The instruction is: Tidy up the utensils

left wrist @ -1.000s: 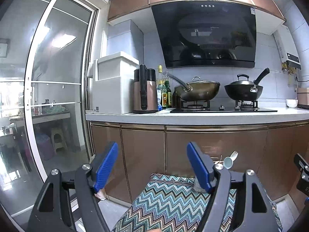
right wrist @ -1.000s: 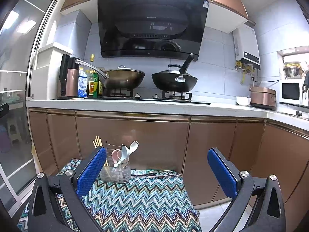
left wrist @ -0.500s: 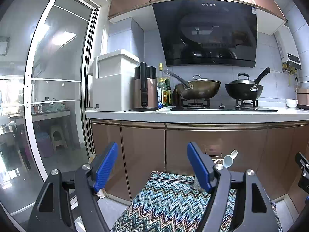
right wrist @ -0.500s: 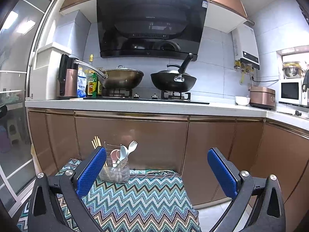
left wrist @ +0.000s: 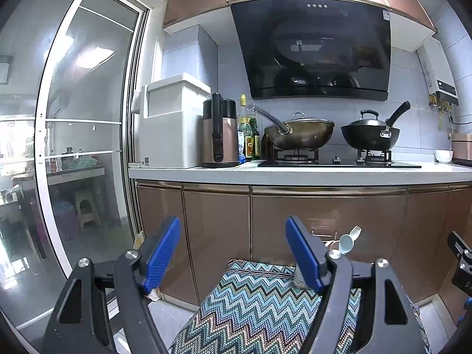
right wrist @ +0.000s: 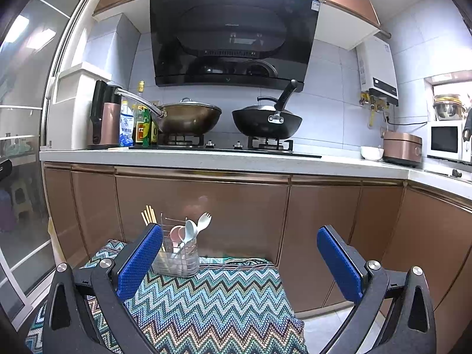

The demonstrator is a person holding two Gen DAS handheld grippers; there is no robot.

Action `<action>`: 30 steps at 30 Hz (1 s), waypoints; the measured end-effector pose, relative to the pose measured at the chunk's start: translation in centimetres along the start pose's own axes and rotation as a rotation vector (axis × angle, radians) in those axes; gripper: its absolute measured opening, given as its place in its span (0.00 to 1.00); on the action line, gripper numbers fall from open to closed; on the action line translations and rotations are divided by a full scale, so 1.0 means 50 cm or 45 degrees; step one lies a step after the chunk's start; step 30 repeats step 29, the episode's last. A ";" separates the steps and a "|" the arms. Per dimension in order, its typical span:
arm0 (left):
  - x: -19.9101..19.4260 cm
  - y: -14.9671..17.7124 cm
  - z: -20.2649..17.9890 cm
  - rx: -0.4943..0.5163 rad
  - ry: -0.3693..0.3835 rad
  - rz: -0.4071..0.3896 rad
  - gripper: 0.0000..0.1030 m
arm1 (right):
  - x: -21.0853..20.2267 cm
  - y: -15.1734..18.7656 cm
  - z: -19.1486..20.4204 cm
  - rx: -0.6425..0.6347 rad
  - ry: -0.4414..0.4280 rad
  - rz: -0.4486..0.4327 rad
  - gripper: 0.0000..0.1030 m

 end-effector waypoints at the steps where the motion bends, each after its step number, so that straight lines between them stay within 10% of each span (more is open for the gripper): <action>1: 0.000 0.000 0.000 0.000 0.000 0.000 0.70 | 0.000 -0.001 0.000 0.000 0.000 -0.001 1.00; 30: 0.001 0.000 0.012 -0.022 0.018 0.031 0.70 | -0.004 0.000 -0.002 -0.004 0.004 -0.005 1.00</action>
Point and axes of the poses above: each gripper's, at about its wrist camera, not at the fingertips, and x roughly the way its jaws point, z to its left, y to its underside, the point moved 6 cm from there along x, roughly the way its jaws point, and after that the axes turned 5 degrees about z, right-handed, at the moved point
